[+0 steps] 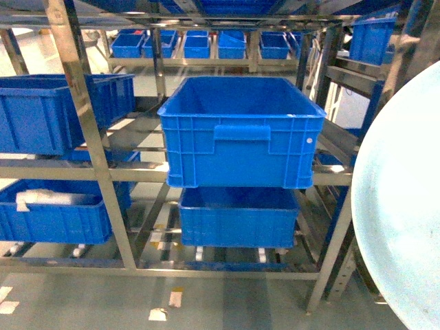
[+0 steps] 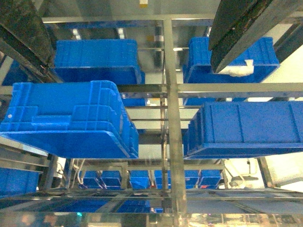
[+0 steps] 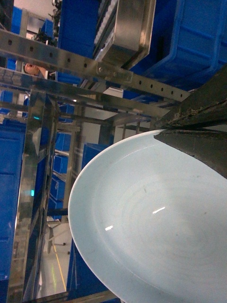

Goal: Place blue tray on left shelf second layer neatly

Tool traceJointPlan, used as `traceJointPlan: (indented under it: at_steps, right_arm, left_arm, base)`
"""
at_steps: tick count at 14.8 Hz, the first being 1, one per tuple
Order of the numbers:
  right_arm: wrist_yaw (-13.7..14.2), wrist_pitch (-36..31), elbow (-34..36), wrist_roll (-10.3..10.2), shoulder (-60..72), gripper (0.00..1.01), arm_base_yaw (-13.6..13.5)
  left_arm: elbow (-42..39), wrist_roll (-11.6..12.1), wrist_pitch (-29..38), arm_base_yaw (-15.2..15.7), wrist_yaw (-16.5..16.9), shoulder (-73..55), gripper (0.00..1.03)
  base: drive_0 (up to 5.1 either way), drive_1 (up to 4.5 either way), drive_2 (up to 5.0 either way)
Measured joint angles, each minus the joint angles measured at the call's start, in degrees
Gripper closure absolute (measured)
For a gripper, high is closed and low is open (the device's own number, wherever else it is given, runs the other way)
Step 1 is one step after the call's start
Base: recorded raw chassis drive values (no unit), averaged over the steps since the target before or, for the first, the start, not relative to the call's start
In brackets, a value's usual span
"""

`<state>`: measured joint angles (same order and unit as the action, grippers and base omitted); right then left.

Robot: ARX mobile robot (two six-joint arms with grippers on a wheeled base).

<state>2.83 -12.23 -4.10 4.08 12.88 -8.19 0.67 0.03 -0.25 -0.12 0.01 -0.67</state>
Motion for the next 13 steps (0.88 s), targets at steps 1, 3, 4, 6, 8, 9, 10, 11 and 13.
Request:
traceJointPlan:
  at_steps: [1,3,4,6,8,9,10,11,13]
  right_arm:
    - [0.0,0.0,0.0,0.02,0.02,0.99,0.0]
    - [-0.07,0.04,0.0,0.0,0.02,0.99,-0.07]
    - [-0.02,0.11,0.0,0.02,0.02,0.99,-0.02]
    - [-0.02,0.17,0.02,0.02,0.02,0.99,0.0]
    - [0.0,0.07,0.02,0.02,0.02,0.99,0.0]
    - [-0.02,-0.09,0.02,0.0,0.02,0.99,0.0]
    - [0.0,0.02,0.0,0.02,0.02,0.99,0.0]
    - [0.0,-0.04,0.0,0.02,0.07,0.99,0.0]
    - [-0.22,-0.04,0.0,0.02,0.11,0.99,-0.07]
  left_arm:
    - [0.0,0.0,0.0,0.0,0.0,0.0,0.05]
    - [0.0,0.0,-0.04,0.13,-0.2,0.0,0.05]
    - [0.0,0.0,0.09,0.11,-0.09,0.0,0.05]
    - [0.0,0.0,-0.02,0.07,-0.04,0.0,0.05]
    - [0.0,-0.02,0.02,0.07,-0.04,0.0,0.05]
    - [0.0,-0.02,-0.07,0.04,-0.02,0.0,0.05]
    - [0.0,0.0,0.02,0.07,0.0,0.0,0.05]
    - [0.0,0.0,-0.09,0.07,-0.04,0.0,0.05]
    - [0.0,0.0,0.04,0.13,-0.2,0.0,0.05]
  base:
    - [1.8,5.8,-2.1]
    - [0.1,4.09,-3.9]
    - [-0.4,3.6,-4.4]
    - [-0.1,3.94,-4.0]
    - [0.1,4.07,-3.9]
    - [1.6,5.59,-2.4]
    - [1.9,5.92,-2.1]
    - [1.2,5.17,-2.9]
    - [0.2,4.23,-3.8]
